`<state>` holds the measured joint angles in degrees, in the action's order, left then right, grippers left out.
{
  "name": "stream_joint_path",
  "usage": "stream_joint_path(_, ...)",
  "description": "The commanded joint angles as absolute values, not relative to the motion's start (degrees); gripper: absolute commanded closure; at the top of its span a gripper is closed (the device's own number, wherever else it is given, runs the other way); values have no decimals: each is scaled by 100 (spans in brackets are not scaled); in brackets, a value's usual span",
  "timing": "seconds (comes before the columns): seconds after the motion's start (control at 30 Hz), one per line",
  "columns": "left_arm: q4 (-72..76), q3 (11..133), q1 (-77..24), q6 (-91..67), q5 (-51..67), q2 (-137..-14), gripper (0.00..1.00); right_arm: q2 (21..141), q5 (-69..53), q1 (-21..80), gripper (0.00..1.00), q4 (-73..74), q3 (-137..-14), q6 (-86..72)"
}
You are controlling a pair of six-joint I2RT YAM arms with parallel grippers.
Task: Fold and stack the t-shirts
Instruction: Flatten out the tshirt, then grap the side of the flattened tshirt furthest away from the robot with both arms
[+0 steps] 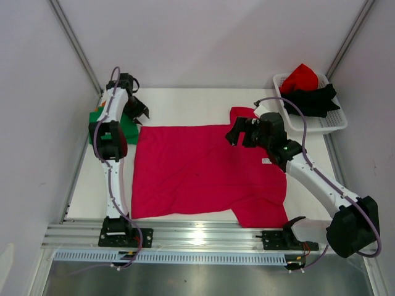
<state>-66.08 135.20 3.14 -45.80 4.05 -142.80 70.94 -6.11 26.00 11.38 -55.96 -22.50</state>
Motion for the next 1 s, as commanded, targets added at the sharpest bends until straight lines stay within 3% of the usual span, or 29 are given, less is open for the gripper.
stream_joint_path(0.0,-6838,13763,352,-3578,-200,-13913,50,7216,-826,2593,7,853,-5748,-2355)
stream_joint_path(0.47,-6970,13711,-121,-1531,-941,-14344,50,7453,-861,2716,7,703,-5818,-2531)
stream_joint_path(0.9,-6574,13597,-448,-1099,-949,-14440,47,7392,-615,2813,7,852,-5915,-2487)
stream_joint_path(0.97,-6740,13597,-440,-1203,-1098,-14458,42,7365,-615,2804,7,879,-5924,-2479)
